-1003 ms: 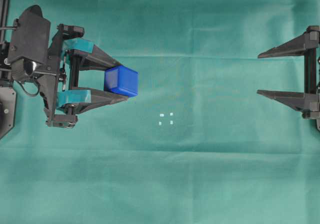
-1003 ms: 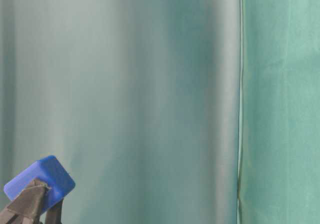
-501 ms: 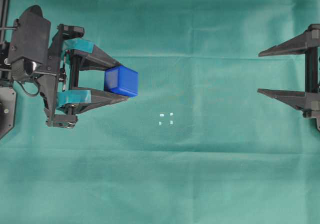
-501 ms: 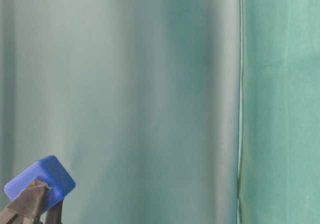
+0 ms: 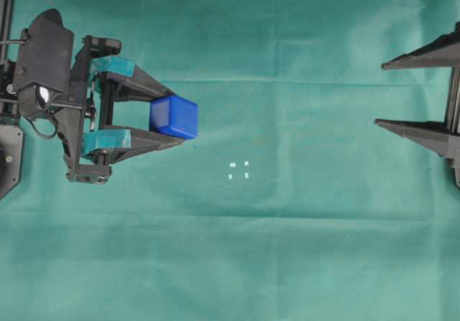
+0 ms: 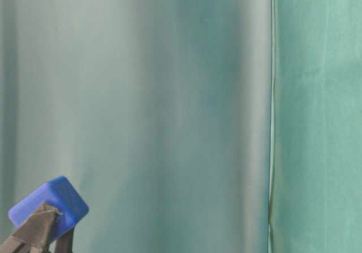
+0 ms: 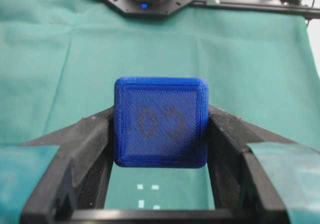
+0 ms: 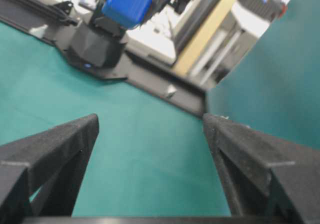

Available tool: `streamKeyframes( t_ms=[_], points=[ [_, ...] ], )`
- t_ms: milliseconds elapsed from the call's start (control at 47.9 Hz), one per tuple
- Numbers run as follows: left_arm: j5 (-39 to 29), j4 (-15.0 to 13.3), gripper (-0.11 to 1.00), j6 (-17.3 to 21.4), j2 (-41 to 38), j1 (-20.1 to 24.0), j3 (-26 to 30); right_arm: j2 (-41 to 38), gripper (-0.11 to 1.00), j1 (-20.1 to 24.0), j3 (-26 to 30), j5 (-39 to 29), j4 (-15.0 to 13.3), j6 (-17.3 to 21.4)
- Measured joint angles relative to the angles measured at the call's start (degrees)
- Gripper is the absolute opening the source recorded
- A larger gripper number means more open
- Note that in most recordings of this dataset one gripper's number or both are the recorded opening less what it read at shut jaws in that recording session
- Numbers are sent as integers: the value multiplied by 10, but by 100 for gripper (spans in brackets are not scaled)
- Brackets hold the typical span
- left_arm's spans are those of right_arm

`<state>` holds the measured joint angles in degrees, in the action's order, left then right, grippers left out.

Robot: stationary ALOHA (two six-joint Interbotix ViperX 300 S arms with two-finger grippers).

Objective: Handover the blue block to the right arm after grasping it with the left arm, then place it in the designated position.
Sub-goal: 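Rotate the right gripper and move it left toward the held cube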

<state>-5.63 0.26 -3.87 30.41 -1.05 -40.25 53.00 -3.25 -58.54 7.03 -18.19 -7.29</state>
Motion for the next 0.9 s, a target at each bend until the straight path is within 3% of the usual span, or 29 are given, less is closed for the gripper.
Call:
streamKeyframes(
  t_ms=[230,376,606,898],
  points=[
    [0,0,47,0,0,0,0,-14,93,15,1,40,-162,-71],
    [0,0,47,0,0,0,-4,-18,93,16,4,61,-224,-94],
    [0,0,47,0,0,0,-7,-18,93,16,5,45,-263,-98],
    [2,0,47,0,0,0,-8,-18,93,16,11,19,-265,-98]
  ],
)
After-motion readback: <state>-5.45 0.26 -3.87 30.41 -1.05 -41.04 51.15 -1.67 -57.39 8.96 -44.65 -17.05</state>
